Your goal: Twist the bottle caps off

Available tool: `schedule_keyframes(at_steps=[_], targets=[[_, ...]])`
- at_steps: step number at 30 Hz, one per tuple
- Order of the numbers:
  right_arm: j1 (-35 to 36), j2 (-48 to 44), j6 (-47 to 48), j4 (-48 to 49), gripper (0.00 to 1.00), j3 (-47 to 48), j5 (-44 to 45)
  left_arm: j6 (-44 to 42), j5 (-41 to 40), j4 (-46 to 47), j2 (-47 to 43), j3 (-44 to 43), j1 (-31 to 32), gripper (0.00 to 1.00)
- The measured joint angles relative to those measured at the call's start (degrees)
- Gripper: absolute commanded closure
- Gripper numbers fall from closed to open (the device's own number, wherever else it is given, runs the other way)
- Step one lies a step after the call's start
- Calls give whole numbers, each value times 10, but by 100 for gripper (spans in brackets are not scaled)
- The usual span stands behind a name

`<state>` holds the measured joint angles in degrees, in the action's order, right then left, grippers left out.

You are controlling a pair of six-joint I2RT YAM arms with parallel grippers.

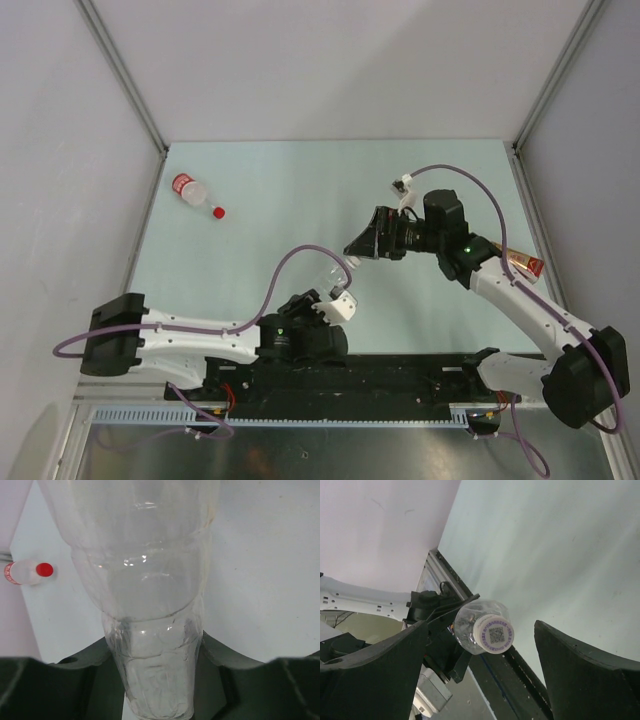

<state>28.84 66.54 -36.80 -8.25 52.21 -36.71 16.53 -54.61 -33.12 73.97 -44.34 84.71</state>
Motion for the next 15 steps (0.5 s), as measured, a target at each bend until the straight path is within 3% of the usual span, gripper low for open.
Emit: schedule_keyframes(at_steps=[8, 15], targets=[[-11, 16, 17, -23, 25, 0, -33, 4, -23, -25, 21, -12, 11, 99], [-16, 29, 29, -45, 50, 0, -48, 7, -27, -35, 22, -19, 14, 99]])
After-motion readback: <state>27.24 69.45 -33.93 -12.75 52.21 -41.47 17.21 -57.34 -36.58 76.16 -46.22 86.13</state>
